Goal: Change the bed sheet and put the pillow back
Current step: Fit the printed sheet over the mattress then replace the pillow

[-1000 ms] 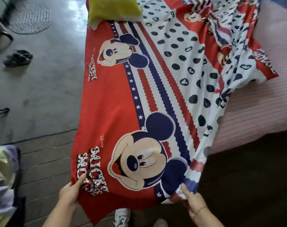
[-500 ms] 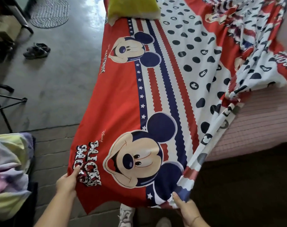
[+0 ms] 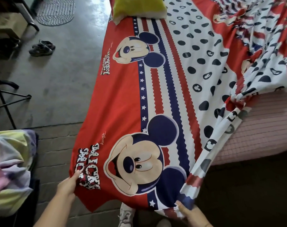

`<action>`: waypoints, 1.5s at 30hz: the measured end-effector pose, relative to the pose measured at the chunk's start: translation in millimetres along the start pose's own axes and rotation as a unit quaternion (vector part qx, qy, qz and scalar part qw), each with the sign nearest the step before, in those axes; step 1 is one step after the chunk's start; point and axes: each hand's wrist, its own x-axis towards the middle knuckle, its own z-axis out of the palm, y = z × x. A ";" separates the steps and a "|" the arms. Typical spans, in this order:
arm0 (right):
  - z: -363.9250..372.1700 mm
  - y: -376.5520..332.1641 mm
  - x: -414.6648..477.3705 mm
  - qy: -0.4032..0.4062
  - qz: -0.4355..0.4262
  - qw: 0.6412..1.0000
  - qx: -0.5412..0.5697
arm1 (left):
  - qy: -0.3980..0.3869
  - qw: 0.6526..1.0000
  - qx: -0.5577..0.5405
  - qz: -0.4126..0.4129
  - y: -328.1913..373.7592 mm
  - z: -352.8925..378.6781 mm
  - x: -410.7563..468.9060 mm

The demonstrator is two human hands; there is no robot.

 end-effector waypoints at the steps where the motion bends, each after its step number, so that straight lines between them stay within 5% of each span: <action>1: 1.8 -3.5 1.3 0.013 -0.024 0.999 0.017 | -0.007 1.000 0.006 0.001 1.2 4.2 -4.4; 6: 19.0 -24.4 9.8 0.114 -0.021 0.993 -0.016 | -0.057 0.996 0.070 0.026 -2.9 30.4 -22.4; 19: -19.5 -76.7 -6.7 0.160 -0.095 0.969 0.162 | -0.153 0.962 0.139 0.180 6.1 137.7 -116.8; 34: -252.7 -206.8 -109.1 0.175 -0.229 0.918 0.274 | -0.347 0.857 0.276 0.260 27.3 371.2 -330.6; 45: -376.5 -350.0 -80.5 0.153 -0.196 0.895 0.370 | -0.391 0.818 0.334 0.257 27.9 565.4 -407.6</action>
